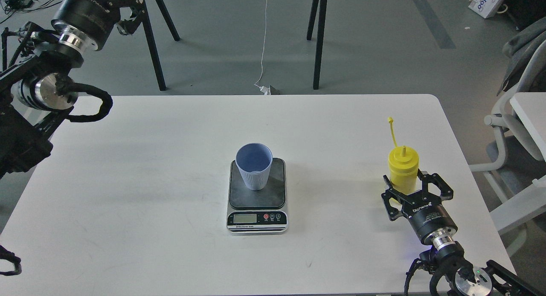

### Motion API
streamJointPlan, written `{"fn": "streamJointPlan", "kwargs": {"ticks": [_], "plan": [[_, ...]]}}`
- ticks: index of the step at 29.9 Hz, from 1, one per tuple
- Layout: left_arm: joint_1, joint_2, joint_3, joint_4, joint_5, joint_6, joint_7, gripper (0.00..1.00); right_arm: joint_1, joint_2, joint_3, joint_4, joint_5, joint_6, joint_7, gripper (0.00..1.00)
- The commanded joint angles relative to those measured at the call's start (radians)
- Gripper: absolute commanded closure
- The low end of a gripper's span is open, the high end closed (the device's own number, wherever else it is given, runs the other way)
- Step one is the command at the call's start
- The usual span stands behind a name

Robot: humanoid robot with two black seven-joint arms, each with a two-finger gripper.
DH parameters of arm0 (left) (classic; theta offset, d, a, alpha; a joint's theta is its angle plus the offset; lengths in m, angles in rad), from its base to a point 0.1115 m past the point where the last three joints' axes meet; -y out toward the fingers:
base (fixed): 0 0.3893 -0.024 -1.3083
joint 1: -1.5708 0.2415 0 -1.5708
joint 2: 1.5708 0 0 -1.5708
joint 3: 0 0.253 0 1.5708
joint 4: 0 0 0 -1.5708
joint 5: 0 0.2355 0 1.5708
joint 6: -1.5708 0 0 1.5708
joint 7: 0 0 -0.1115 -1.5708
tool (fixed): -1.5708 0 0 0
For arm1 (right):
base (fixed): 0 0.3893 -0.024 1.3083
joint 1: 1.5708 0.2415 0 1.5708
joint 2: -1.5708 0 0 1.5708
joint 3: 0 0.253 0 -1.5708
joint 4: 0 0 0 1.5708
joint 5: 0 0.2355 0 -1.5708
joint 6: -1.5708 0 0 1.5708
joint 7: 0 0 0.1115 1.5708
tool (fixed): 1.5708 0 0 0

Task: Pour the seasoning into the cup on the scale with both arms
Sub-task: 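Set the yellow bottle on the table and open the right gripper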

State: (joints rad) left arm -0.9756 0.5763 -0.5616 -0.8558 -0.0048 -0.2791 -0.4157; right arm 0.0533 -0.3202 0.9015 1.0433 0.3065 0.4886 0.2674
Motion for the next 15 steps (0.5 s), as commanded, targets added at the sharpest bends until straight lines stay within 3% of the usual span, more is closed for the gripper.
{"fn": "streamJointPlan", "kwargs": {"ticks": [1,3,5,15], "plan": [[-0.002,0.002,0.0,0.0,0.0,0.0,0.0,0.0,-0.016,0.0,0.0,0.001,0.0,0.0,0.006,0.19],[-0.002,0.003,0.0,0.0,-0.001,-0.002,0.0,0.0,-0.024,-0.002,0.003,0.007,0.0,0.0,0.007,0.15],[-0.002,0.002,0.0,0.0,-0.001,0.0,0.0,0.0,-0.035,-0.003,0.007,0.011,0.0,0.0,0.007,0.05],[0.0,0.004,0.0,-0.006,-0.001,0.0,0.0,0.0,-0.101,-0.028,0.066,0.038,-0.001,0.0,0.007,0.02]]}}
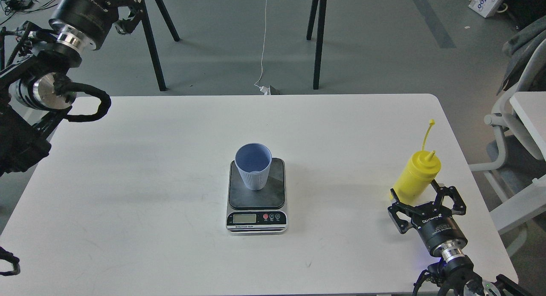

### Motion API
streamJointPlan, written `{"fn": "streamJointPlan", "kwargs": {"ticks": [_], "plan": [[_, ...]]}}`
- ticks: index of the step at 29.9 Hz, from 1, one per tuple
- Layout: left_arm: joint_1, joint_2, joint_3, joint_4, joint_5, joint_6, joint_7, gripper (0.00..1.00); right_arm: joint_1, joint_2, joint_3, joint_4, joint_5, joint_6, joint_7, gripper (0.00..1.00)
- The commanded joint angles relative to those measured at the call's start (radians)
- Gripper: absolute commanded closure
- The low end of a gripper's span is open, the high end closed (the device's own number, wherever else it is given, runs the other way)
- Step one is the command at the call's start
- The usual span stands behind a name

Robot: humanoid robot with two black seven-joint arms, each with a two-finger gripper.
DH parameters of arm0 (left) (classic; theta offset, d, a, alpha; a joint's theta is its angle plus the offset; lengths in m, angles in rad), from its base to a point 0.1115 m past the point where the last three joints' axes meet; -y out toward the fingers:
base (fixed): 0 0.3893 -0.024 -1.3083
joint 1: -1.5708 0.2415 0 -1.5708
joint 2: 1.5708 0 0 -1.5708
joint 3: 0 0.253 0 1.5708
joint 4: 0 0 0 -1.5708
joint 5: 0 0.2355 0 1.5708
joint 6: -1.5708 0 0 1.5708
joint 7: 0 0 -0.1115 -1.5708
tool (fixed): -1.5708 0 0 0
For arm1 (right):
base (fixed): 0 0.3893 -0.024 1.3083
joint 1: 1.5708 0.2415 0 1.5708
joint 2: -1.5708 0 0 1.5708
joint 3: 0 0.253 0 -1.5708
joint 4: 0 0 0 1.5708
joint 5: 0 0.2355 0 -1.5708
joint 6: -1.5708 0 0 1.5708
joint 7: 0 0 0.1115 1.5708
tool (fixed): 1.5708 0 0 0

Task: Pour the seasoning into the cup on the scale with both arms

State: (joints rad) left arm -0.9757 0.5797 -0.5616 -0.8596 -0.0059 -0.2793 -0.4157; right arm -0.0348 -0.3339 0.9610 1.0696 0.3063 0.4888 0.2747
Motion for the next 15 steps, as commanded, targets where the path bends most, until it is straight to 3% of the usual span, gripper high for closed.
{"fn": "streamJointPlan", "kwargs": {"ticks": [1,15], "plan": [[0.0,0.0,0.0,-0.003,0.0,0.0,0.0,0.0,-0.017,-0.022,0.005,0.023,-0.001,0.0,0.0,0.02],[0.0,0.008,0.0,-0.003,0.0,-0.003,0.001,0.0,-0.255,-0.18,0.037,0.233,-0.003,0.0,0.001,0.02]]}}
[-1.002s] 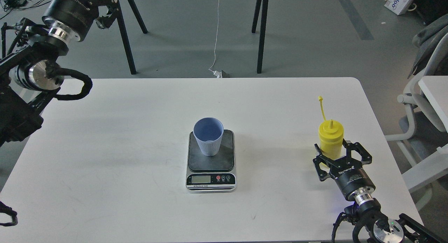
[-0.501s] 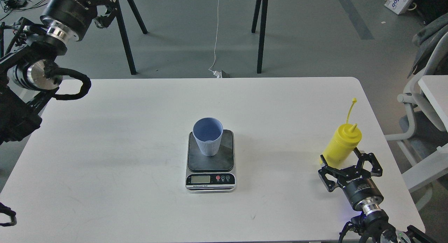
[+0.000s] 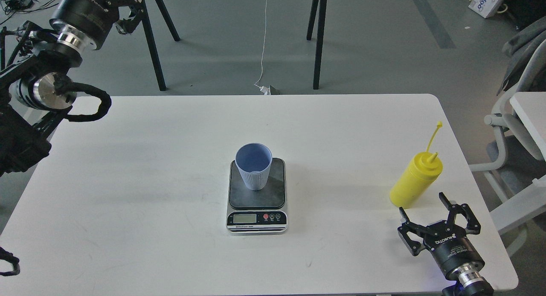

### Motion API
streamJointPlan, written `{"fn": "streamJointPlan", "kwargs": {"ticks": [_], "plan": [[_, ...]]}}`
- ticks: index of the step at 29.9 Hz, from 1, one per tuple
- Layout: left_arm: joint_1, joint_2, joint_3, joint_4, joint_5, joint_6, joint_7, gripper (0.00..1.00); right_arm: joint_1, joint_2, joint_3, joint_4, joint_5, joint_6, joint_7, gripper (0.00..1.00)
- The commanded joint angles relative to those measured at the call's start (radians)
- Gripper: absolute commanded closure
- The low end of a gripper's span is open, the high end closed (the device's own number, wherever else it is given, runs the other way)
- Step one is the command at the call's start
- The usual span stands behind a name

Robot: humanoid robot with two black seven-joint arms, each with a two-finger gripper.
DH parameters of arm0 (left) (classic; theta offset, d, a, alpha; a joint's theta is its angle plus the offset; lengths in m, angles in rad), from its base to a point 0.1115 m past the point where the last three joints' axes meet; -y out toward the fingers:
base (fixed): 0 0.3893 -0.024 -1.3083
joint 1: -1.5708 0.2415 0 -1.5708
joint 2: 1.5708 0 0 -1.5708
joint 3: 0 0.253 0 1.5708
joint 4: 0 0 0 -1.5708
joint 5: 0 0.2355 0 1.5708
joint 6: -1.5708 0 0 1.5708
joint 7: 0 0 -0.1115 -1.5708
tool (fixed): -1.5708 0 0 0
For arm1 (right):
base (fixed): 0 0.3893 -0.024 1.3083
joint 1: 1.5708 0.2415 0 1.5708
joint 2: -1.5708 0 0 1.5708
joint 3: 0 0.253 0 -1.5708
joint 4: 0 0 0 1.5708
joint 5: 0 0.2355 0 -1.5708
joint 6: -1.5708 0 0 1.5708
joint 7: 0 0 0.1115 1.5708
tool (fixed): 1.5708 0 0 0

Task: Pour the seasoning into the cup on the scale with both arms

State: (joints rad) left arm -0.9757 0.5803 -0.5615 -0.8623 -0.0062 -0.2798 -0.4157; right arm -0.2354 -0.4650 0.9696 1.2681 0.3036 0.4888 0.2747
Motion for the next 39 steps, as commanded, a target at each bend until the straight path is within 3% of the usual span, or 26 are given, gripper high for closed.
{"fn": "streamJointPlan", "kwargs": {"ticks": [1,10,18,26,28,30,34,39], "plan": [[0.0,0.012,0.0,0.0,0.0,-0.004,0.003,0.0,-0.07,-0.064,0.047,0.036,0.0,0.0,0.001,0.02],[0.008,0.007,0.0,0.019,0.0,-0.012,0.011,0.0,-0.069,-0.221,0.254,-0.016,-0.008,0.0,0.006,0.01],[0.008,-0.054,-0.001,0.103,-0.018,-0.015,0.014,0.0,0.402,-0.228,0.27,-0.314,-0.052,0.0,0.001,0.0],[0.031,-0.053,-0.02,0.12,-0.163,-0.05,0.014,0.0,0.803,-0.166,0.098,-0.513,-0.058,0.0,0.004,0.0],[0.035,-0.054,-0.023,0.146,-0.166,-0.056,0.021,0.0,0.852,-0.146,0.081,-0.526,-0.058,0.0,-0.011,0.0],[0.037,-0.062,-0.043,0.178,-0.175,-0.073,0.056,0.0,0.896,-0.124,0.075,-0.547,-0.055,0.0,-0.037,0.0],[0.063,-0.103,-0.116,0.247,-0.228,-0.125,0.127,0.0,0.979,-0.021,0.092,-0.594,-0.047,0.0,-0.161,0.0],[0.066,-0.131,-0.136,0.313,-0.227,-0.139,0.12,0.0,1.035,0.075,0.109,-0.697,-0.043,0.0,-0.154,0.0]]}}
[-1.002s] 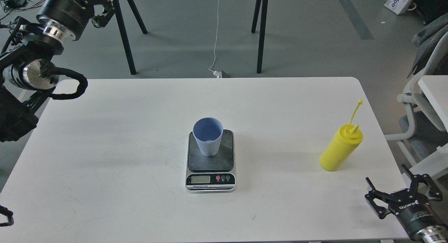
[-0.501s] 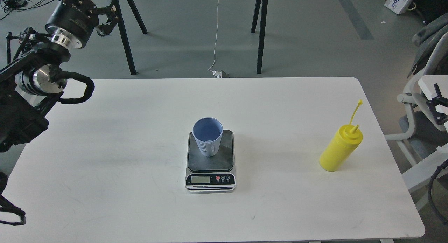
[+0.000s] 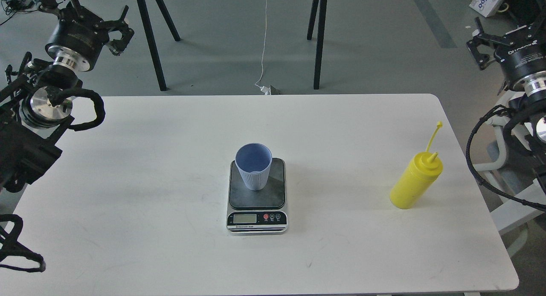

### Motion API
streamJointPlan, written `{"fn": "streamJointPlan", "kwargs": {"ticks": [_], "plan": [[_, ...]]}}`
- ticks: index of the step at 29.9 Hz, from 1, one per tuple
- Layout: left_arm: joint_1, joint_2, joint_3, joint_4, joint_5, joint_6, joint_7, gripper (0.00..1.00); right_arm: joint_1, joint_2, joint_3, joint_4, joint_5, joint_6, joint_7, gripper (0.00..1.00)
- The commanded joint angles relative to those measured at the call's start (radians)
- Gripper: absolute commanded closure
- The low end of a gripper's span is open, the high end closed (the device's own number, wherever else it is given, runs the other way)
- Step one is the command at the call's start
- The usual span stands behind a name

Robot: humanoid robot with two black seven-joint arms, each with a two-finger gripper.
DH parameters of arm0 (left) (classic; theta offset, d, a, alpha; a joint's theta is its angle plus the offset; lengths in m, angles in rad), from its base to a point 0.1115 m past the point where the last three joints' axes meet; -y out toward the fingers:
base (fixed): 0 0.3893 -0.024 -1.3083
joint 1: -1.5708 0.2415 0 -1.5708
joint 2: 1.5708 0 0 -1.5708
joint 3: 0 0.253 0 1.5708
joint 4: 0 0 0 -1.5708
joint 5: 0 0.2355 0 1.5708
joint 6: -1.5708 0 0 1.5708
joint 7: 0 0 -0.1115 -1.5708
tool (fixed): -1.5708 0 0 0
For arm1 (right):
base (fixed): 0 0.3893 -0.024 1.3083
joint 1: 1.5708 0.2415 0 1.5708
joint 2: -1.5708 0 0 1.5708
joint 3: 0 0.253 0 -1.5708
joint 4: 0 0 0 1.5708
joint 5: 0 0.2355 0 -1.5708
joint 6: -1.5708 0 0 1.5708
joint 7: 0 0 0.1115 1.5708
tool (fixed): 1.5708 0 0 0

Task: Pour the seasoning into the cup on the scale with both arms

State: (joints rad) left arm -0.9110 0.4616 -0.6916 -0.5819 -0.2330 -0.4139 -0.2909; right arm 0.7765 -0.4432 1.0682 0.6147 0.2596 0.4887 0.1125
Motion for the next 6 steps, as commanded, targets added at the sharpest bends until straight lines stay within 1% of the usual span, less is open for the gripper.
{"fn": "streamJointPlan", "kwargs": {"ticks": [1,6], "plan": [[0.001,-0.012,-0.006,0.034,0.0,-0.005,-0.007,0.0,0.023,0.061,0.001,-0.047,0.0,0.0,0.013,0.0],[0.001,-0.008,-0.006,0.034,0.003,-0.006,-0.008,0.0,0.04,0.069,-0.002,-0.047,-0.002,0.0,0.015,0.0]]}}
